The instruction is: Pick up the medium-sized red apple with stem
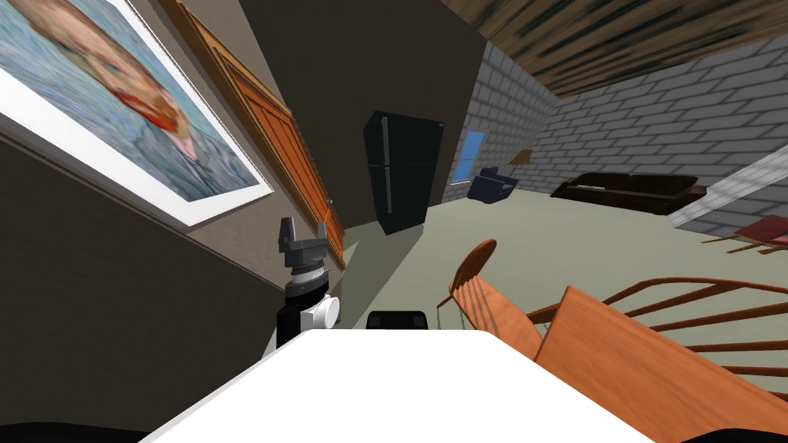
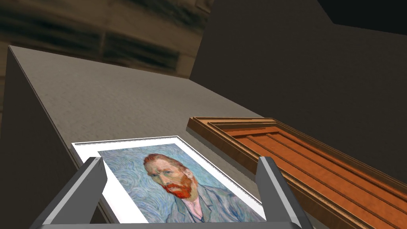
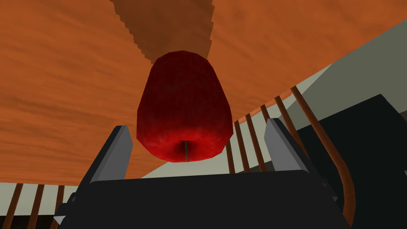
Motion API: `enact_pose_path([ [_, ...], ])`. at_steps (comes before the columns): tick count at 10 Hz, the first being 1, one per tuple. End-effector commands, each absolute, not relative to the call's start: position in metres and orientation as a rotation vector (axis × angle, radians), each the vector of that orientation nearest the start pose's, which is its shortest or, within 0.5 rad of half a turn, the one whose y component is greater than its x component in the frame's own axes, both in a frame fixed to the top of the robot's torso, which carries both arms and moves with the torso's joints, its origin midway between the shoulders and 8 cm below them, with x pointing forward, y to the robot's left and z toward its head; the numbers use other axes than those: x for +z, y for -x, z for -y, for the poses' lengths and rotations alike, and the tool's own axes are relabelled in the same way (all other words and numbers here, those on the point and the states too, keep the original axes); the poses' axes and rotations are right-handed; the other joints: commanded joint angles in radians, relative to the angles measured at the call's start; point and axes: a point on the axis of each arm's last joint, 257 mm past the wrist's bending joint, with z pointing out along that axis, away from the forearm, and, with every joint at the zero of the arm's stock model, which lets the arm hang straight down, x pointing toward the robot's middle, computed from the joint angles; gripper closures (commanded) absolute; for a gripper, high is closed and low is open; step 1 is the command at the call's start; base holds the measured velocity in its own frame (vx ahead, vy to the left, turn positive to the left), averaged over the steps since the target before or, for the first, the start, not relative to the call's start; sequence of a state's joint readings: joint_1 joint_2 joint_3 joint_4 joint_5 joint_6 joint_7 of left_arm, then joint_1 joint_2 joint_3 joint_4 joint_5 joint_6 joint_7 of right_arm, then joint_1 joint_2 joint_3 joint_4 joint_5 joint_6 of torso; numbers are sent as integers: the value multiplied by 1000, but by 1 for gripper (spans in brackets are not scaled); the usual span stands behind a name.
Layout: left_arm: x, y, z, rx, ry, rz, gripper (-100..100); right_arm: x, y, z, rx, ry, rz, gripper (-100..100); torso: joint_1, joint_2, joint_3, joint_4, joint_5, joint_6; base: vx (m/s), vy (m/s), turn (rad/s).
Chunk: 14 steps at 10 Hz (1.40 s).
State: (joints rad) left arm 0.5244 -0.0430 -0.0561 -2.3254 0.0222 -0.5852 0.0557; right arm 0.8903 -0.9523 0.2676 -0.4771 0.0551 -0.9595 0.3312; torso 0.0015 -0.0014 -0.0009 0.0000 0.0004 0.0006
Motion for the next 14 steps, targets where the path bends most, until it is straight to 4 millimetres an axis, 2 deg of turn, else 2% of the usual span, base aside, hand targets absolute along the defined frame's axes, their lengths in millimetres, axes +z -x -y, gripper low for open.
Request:
enact_pose_path([
  [1, 52, -319, -268, -1434, 638, -468, 0, -394, 182, 657, -143, -609, -2669, -100, 0, 0, 0, 0, 0, 0, 51, 0, 208],
  [2, 52, -319, -268, -1434, 638, -468, 0, -389, 178, 666, -163, -600, -2667, -100, 0, -1, -1, 0, 0, -1, 63, -7, 196],
  [3, 52, -319, -268, -1434, 638, -468, 0, -393, 180, 659, -143, -605, -2667, -100, 0, -2, -1, 0, 0, 0, 28, -8, 37],
  [4, 52, -319, -269, -1434, 638, -468, 0, -392, 179, 660, -148, -604, -2666, 0, 0, 0, 0, 0, 0, 1, 6, -2, -4],
  [5, 52, -319, -269, -1434, 638, -468, 0, -394, 175, 662, -148, -600, -2666, -100, 1, 1, 1, 0, 0, 1, -5, -1, 2],
  [11, 52, -319, -268, -1434, 638, -468, 0, -406, 156, 669, -150, -596, -2661, -100, 1, 4, 2, 1, 0, 1, -20, 3, 1],
  [14, 52, -319, -268, -1434, 638, -468, 0, -409, 153, 669, -147, -594, -2666, -100, 1, 4, 2, 1, 0, 1, -15, 3, 0],
])
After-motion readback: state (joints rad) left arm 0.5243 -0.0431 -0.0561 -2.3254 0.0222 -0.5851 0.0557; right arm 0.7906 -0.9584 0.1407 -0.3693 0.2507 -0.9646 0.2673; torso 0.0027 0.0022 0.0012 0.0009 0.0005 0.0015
